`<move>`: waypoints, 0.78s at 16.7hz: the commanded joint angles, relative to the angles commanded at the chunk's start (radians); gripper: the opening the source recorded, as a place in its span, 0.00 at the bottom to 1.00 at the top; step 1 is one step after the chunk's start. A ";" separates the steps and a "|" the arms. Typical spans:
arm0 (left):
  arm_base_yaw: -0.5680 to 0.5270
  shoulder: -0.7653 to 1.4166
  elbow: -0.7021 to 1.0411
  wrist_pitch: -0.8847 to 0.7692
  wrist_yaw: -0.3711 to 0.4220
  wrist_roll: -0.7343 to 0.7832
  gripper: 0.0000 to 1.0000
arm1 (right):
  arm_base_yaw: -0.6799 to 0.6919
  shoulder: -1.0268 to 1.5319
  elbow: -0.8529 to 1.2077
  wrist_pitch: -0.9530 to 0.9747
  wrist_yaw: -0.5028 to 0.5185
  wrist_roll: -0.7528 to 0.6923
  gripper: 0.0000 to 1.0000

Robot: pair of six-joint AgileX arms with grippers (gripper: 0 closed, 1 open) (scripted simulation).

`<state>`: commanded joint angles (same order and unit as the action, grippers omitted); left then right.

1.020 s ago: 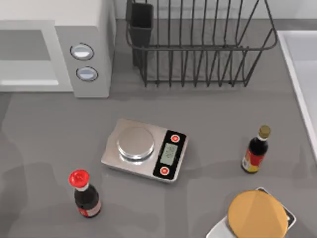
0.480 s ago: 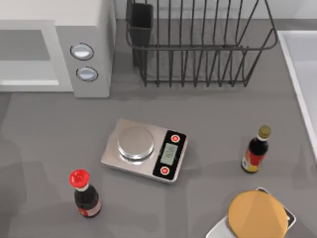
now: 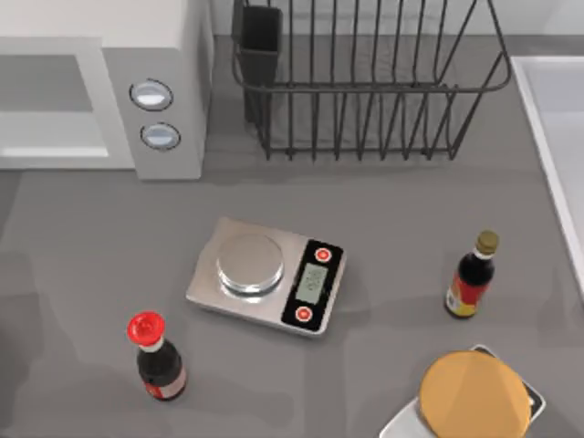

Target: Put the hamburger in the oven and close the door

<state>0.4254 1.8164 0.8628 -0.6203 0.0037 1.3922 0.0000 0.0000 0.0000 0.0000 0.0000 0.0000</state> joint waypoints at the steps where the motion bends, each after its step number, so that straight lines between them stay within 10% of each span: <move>1: 0.000 0.000 0.000 0.000 0.000 0.000 1.00 | 0.000 0.000 0.000 0.000 0.000 0.000 1.00; 3: 0.000 0.000 0.000 0.000 0.000 0.000 1.00 | 0.000 0.000 0.000 0.000 0.000 0.000 1.00; 13: 0.000 0.000 0.000 0.000 0.000 0.000 0.25 | 0.000 0.000 0.000 0.000 0.000 0.000 1.00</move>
<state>0.4254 1.8164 0.8628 -0.6203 0.0037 1.3922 0.0000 0.0000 0.0000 0.0000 0.0000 0.0000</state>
